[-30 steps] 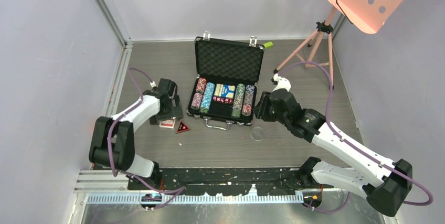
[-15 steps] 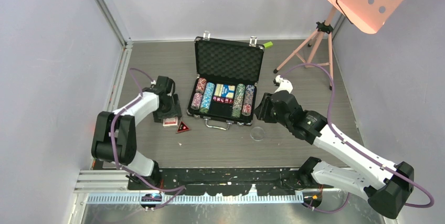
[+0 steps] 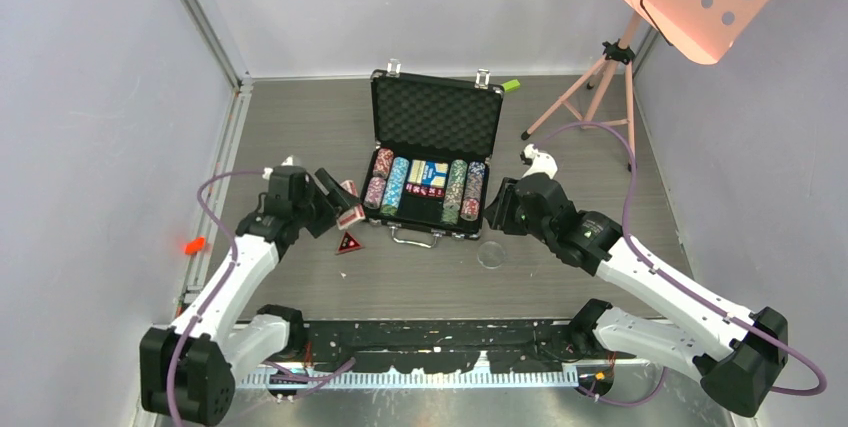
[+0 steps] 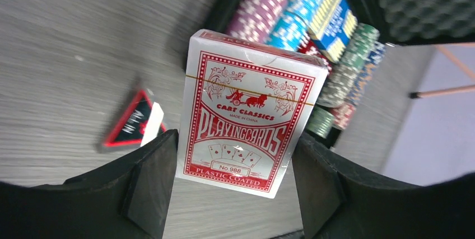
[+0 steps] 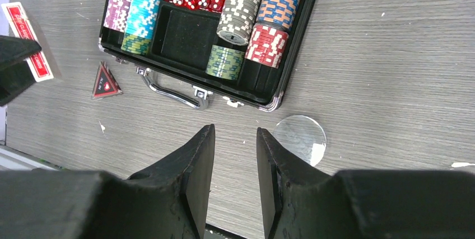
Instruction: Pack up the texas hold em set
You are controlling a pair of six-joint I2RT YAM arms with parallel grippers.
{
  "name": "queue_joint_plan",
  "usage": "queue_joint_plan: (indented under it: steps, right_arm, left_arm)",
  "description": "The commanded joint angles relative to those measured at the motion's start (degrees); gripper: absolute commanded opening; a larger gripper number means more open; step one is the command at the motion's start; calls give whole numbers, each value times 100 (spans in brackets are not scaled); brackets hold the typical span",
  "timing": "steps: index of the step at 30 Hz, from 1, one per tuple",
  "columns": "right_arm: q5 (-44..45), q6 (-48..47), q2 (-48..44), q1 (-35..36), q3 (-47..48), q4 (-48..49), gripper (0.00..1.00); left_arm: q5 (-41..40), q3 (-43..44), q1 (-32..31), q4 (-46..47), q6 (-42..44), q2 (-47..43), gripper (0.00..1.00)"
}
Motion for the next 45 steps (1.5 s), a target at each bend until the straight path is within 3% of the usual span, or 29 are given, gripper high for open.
queue_joint_plan:
  steps: [1, 7, 11, 14, 21, 26, 29, 32, 36, 42, 45]
  right_arm:
    - [64, 64, 34, -20, 29, 271, 39]
    - [-77, -116, 166, -19, 146, 408, 40]
    - [-76, -149, 275, -23, 195, 500, 40]
    - [-90, -121, 288, -13, 234, 512, 39]
    - [12, -100, 118, -18, 202, 371, 40]
    - [92, -143, -32, -18, 227, 212, 40]
    - [173, -159, -107, -18, 215, 122, 40]
    - [234, -164, -211, -19, 217, 11, 40]
    - [315, -151, -313, -19, 134, -7, 40]
    - [245, -138, -178, -18, 138, 42, 40]
    - [27, -197, 129, -16, 249, 114, 40]
  left_arm:
    - [454, -519, -434, 1216, -1817, -514, 33]
    - [-479, -609, -1744, 1960, -2891, -410, 33]
    - [-1002, -492, -2418, 2504, -3748, 252, 24]
    - [-1258, -285, -2704, 2638, -4186, 761, 29]
    - [-2801, 647, -3519, 1504, -5347, 1419, 31]
    - [-2770, 1149, -3651, 1414, -5772, 2105, 31]
    - [-2838, 1335, -3697, 1148, -5913, 2392, 42]
    - [-2989, 1362, -3737, 1144, -6040, 2544, 69]
    - [-3234, 1336, -3735, 985, -6074, 2495, 99]
    - [-3732, 1481, -3718, 236, -5254, 1888, 100]
    - [-4019, 1324, -3653, 219, -4262, 1287, 100]
